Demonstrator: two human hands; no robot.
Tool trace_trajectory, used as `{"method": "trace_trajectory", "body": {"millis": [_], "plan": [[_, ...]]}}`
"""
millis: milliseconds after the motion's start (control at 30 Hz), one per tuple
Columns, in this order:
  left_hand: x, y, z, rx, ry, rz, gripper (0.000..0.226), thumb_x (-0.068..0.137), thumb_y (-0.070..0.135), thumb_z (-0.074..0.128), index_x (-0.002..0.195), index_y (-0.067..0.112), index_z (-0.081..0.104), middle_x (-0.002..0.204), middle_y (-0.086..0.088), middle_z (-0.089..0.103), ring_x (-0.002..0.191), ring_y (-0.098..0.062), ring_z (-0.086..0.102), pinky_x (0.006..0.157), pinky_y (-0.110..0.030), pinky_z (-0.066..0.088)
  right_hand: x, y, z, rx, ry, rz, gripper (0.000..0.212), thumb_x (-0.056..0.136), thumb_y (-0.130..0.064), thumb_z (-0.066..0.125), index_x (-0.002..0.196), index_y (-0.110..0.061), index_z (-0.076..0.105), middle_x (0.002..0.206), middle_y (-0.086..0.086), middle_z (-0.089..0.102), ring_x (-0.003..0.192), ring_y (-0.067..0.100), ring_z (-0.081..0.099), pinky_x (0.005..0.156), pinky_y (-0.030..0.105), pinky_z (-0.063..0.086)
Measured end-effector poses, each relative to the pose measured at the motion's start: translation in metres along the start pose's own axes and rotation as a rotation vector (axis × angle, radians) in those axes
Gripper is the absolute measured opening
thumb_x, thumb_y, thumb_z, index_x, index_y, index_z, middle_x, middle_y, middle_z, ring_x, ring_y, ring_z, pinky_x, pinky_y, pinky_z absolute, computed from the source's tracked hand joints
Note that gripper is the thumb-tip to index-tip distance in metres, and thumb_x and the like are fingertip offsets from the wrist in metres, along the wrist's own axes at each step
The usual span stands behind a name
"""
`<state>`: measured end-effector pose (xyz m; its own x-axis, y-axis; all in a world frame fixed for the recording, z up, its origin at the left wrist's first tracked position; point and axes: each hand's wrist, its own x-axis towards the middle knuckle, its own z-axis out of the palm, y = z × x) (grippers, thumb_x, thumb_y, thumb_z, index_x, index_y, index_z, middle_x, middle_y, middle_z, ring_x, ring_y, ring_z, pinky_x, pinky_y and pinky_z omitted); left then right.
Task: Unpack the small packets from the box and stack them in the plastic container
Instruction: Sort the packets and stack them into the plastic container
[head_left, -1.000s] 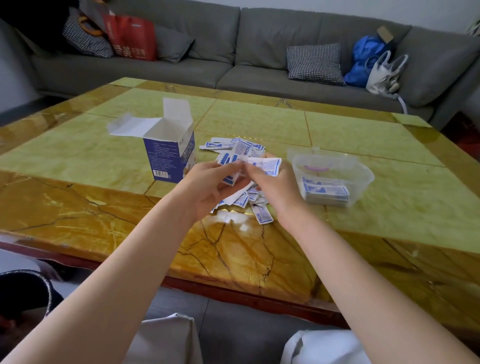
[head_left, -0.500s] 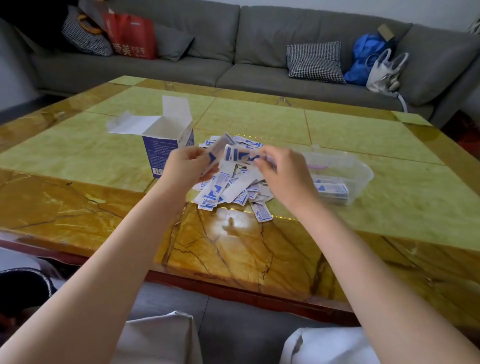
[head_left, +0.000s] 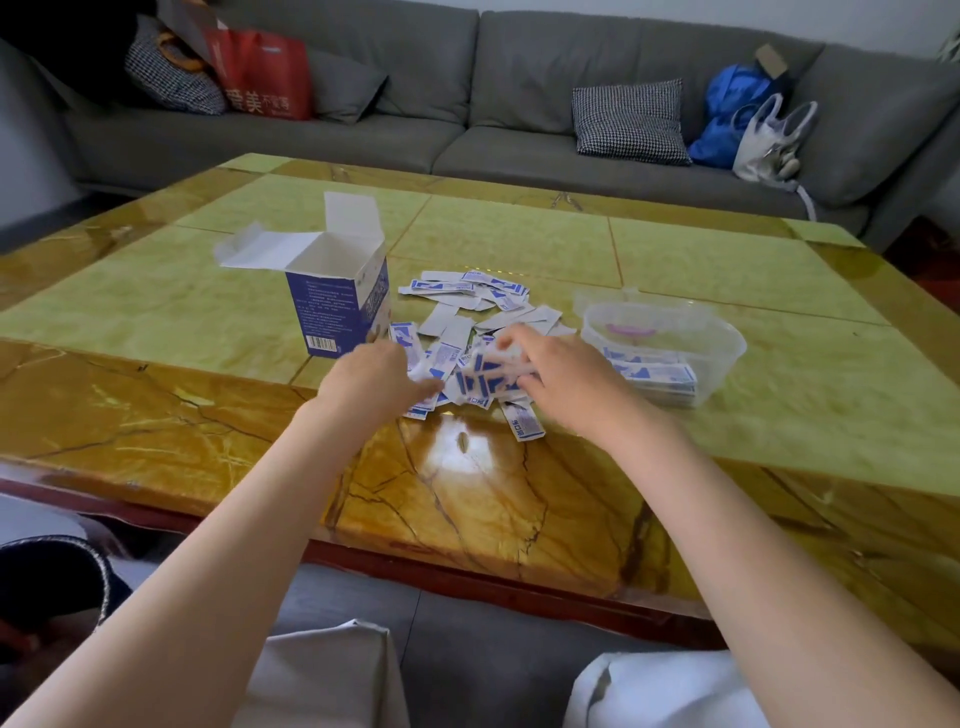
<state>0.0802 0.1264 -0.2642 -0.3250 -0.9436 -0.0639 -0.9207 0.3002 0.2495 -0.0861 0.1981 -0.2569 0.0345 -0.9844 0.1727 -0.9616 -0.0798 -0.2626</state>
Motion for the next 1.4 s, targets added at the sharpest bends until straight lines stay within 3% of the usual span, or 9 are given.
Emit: {"method": "trace_trajectory", "body": {"millis": [333, 467, 667, 800, 933, 1067, 1200, 1300, 1400], "plan": [[0.004, -0.005, 0.000, -0.281, 0.043, -0.096, 0.038, 0.084, 0.023, 0.065, 0.116, 0.003, 0.059, 0.109, -0.012, 0.064, 0.085, -0.019, 0.055, 0.071, -0.030, 0.046, 0.005, 0.002, 0.019, -0.112, -0.061, 0.001, 0.025, 0.095, -0.012, 0.043, 0.110, -0.019, 0.062, 0.103, 0.002, 0.061, 0.094, 0.021, 0.057, 0.075, 0.035, 0.051], [0.004, -0.017, -0.007, -0.293, 0.066, -0.108, 0.027, 0.082, 0.022, 0.066, 0.106, 0.007, 0.066, 0.102, -0.010, 0.068, 0.081, -0.022, 0.062, 0.061, -0.030, 0.049, 0.008, 0.002, 0.008, -0.075, -0.056, 0.054, 0.024, 0.094, -0.009, 0.044, 0.104, -0.018, 0.064, 0.099, 0.003, 0.062, 0.088, 0.019, 0.057, 0.073, 0.032, 0.049], [-0.007, -0.006, -0.023, -0.167, 0.135, 0.071, 0.009, 0.082, 0.020, 0.067, 0.079, 0.011, 0.066, 0.072, -0.005, 0.062, 0.066, -0.022, 0.056, 0.054, -0.026, 0.040, 0.015, -0.017, -0.004, -0.061, 0.111, -0.202, 0.018, 0.090, -0.015, 0.056, 0.103, -0.012, 0.068, 0.132, 0.001, 0.046, 0.125, 0.020, 0.034, 0.102, 0.037, 0.033], [-0.009, 0.001, -0.020, -0.207, 0.089, 0.167, 0.011, 0.085, 0.025, 0.064, 0.075, 0.020, 0.065, 0.060, 0.004, 0.056, 0.053, -0.010, 0.049, 0.047, -0.021, 0.034, 0.015, -0.018, 0.006, -0.044, 0.028, -0.185, 0.022, 0.090, -0.012, 0.055, 0.111, -0.009, 0.064, 0.110, 0.000, 0.055, 0.105, 0.019, 0.048, 0.091, 0.033, 0.040], [-0.007, -0.002, -0.018, -0.394, -0.003, 0.201, 0.020, 0.088, 0.027, 0.058, 0.084, 0.013, 0.072, 0.065, 0.005, 0.066, 0.057, -0.007, 0.057, 0.049, -0.014, 0.043, 0.009, -0.012, 0.001, 0.224, -0.022, -0.030, 0.014, 0.091, -0.011, 0.054, 0.097, -0.012, 0.066, 0.077, -0.011, 0.053, 0.068, 0.004, 0.049, 0.062, 0.017, 0.036], [-0.006, -0.005, -0.016, -0.528, -0.136, 0.196, 0.016, 0.085, 0.029, 0.062, 0.079, 0.018, 0.071, 0.075, 0.000, 0.072, 0.069, -0.014, 0.063, 0.072, -0.034, 0.053, 0.007, -0.004, -0.008, 0.344, 0.197, 0.099, 0.020, 0.090, -0.007, 0.055, 0.109, -0.009, 0.059, 0.096, 0.003, 0.066, 0.077, 0.016, 0.062, 0.069, 0.024, 0.049], [-0.001, -0.008, -0.012, -0.651, 0.012, 0.060, 0.019, 0.086, 0.023, 0.064, 0.096, 0.008, 0.069, 0.079, -0.006, 0.072, 0.073, -0.017, 0.069, 0.072, -0.033, 0.056, 0.006, -0.003, -0.016, 0.729, 0.387, 0.278, 0.023, 0.089, -0.007, 0.057, 0.111, -0.011, 0.056, 0.078, -0.006, 0.062, 0.072, 0.013, 0.061, 0.070, 0.024, 0.050], [-0.003, 0.002, -0.016, -1.059, 0.115, -0.039, 0.010, 0.084, 0.017, 0.066, 0.088, 0.008, 0.063, 0.075, -0.004, 0.069, 0.055, -0.002, 0.066, 0.059, -0.015, 0.055, 0.007, -0.007, -0.013, 1.368, 0.259, 0.540, 0.011, 0.090, 0.001, 0.052, 0.093, -0.006, 0.059, 0.083, 0.004, 0.062, 0.080, 0.020, 0.061, 0.078, 0.034, 0.052], [-0.006, 0.018, -0.012, -1.103, 0.095, 0.011, 0.013, 0.083, 0.018, 0.067, 0.078, 0.015, 0.056, 0.075, -0.008, 0.069, 0.061, -0.010, 0.069, 0.063, -0.022, 0.059, 0.005, -0.018, -0.008, 1.788, 0.005, 0.600, 0.012, 0.092, 0.002, 0.047, 0.093, -0.005, 0.057, 0.084, 0.012, 0.061, 0.075, 0.021, 0.059, 0.063, 0.030, 0.056]]}}
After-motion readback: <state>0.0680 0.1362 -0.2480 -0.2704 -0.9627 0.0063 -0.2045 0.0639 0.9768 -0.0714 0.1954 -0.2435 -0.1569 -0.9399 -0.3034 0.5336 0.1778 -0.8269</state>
